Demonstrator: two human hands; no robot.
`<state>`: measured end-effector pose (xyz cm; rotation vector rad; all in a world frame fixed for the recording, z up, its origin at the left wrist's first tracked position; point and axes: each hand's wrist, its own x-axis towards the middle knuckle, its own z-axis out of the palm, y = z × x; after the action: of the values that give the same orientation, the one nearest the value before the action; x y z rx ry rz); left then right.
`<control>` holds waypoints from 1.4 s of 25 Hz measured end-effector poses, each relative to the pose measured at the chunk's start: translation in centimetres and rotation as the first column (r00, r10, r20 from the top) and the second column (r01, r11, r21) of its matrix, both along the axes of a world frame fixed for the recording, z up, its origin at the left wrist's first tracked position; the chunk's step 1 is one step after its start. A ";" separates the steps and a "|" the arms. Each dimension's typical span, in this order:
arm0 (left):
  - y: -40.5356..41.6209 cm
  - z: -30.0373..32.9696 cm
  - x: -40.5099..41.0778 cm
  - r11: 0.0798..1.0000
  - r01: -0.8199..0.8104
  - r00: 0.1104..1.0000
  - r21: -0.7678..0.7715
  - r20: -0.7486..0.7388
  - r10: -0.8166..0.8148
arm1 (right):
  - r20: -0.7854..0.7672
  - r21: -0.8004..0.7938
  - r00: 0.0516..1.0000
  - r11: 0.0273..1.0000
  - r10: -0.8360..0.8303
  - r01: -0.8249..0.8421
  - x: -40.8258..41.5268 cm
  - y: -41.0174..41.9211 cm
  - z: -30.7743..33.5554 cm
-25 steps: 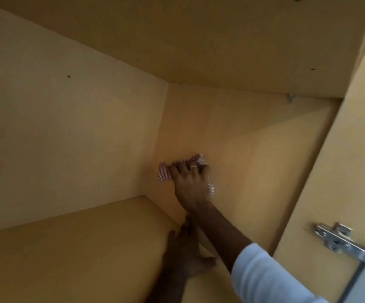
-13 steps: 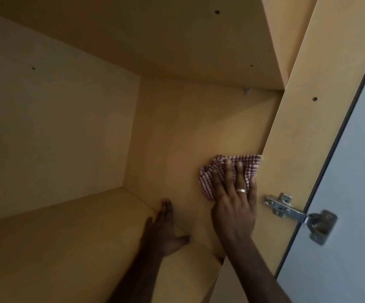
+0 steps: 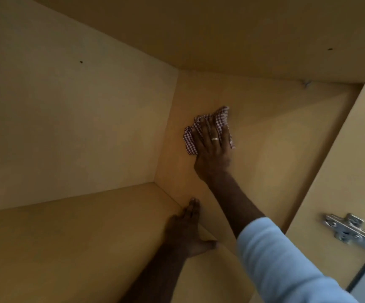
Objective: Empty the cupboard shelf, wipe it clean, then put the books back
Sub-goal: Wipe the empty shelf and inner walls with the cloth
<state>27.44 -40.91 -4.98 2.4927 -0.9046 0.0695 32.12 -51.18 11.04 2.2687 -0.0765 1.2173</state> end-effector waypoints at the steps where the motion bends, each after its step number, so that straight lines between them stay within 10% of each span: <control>1: 0.6 0.1 0.6 0.999 -0.001 1.000 0.048 0.017 0.000 | -0.060 0.014 0.998 1.000 -0.013 0.013 1.7 0.2 0.1; 14: 4.2 0.0 4.5 0.980 -0.076 0.997 0.183 -0.002 0.078 | -0.505 -0.240 0.851 0.971 -0.147 0.025 6.8 4.9 -5.2; 19: 3.6 0.6 3.9 0.972 -0.120 0.993 0.202 0.032 0.116 | -0.450 0.005 0.892 0.999 -0.045 0.053 -2.5 4.1 -4.6; 23: 3.9 1.0 3.2 0.968 -0.133 0.991 0.212 0.038 0.128 | -0.126 0.175 0.991 0.984 0.054 -0.031 -15.5 2.0 -3.9; 28: 2.1 1.1 0.0 0.962 -0.086 0.995 0.258 -0.018 0.093 | -0.068 0.059 0.978 0.978 -0.196 0.200 -25.7 -3.2 -6.9; 35: 2.9 0.2 -0.4 0.972 -0.072 0.997 0.224 0.004 0.073 | -0.167 -0.015 0.964 0.979 -0.205 0.205 -18.7 -3.5 -9.4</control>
<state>27.04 -38.01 -4.78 2.7336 -0.8614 -0.0152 13.39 -54.70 1.63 2.2912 -0.2434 0.9165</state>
